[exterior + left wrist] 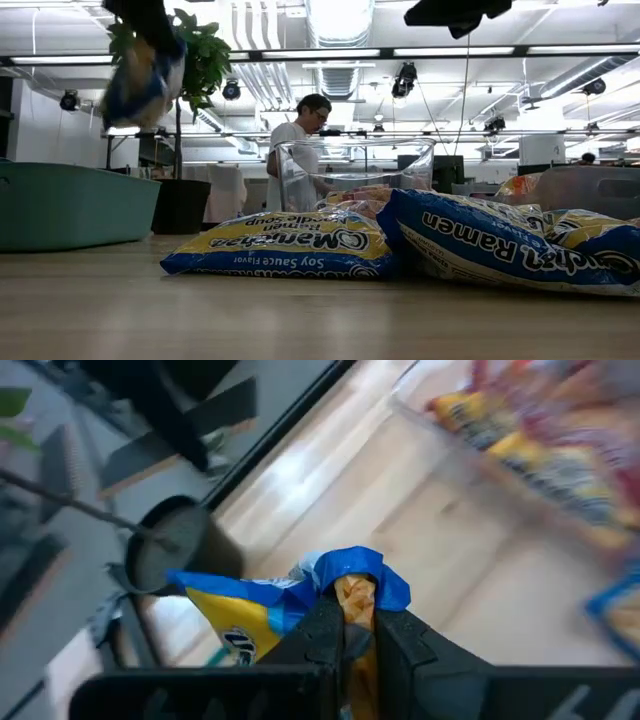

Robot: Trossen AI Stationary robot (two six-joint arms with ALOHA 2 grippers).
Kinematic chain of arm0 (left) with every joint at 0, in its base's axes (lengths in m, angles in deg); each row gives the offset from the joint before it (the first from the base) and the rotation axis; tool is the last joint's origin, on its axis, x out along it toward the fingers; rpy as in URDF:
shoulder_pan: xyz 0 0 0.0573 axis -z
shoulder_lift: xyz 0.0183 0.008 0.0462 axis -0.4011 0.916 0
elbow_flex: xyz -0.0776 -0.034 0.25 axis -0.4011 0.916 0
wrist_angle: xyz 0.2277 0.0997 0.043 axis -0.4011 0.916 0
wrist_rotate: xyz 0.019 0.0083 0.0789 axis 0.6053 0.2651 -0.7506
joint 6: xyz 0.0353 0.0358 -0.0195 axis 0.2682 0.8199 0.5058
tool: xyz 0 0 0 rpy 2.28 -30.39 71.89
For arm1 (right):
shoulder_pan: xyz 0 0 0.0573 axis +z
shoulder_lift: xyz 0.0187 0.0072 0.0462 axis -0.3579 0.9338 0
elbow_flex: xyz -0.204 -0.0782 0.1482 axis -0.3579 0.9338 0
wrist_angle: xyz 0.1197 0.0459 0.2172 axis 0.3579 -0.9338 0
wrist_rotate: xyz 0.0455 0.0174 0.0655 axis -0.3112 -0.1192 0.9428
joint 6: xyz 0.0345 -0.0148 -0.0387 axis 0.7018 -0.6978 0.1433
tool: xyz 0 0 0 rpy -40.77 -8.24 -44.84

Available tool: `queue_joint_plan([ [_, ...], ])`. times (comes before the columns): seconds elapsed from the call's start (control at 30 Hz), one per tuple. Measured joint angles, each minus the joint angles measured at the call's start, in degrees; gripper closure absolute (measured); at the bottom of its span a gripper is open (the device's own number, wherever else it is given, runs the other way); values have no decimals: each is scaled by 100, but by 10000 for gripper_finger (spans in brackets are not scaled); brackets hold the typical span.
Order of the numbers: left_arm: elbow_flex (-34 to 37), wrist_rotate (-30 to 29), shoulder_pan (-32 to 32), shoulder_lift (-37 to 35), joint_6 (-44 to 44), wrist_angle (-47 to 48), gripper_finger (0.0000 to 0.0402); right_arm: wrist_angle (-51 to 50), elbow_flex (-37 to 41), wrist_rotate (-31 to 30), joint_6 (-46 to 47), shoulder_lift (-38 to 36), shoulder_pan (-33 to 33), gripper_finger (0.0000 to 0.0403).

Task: Sort Maruchan noodles
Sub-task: Put the blue noodle pack into the green bin

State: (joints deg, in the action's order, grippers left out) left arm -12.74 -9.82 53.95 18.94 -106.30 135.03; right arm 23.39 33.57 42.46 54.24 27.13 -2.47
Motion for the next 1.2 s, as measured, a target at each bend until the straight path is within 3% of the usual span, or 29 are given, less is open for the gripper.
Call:
queue_joint_plan([
  [0.33,975,229,-973,62,265,31,393,-363,11,-2,665,0,0,375],
  [0.47,844,232,-1012,15,473,22,393,-490,15,0,836,0,0,375],
  [0.73,357,454,-1226,-132,1768,26,393,-568,41,1,1234,0,2,375],
  [1.0,586,678,-1802,-315,2932,28,393,-639,84,4,1479,0,13,375],
  [1.2,740,739,-2285,-366,3284,27,393,-713,94,4,1486,0,13,375],
])
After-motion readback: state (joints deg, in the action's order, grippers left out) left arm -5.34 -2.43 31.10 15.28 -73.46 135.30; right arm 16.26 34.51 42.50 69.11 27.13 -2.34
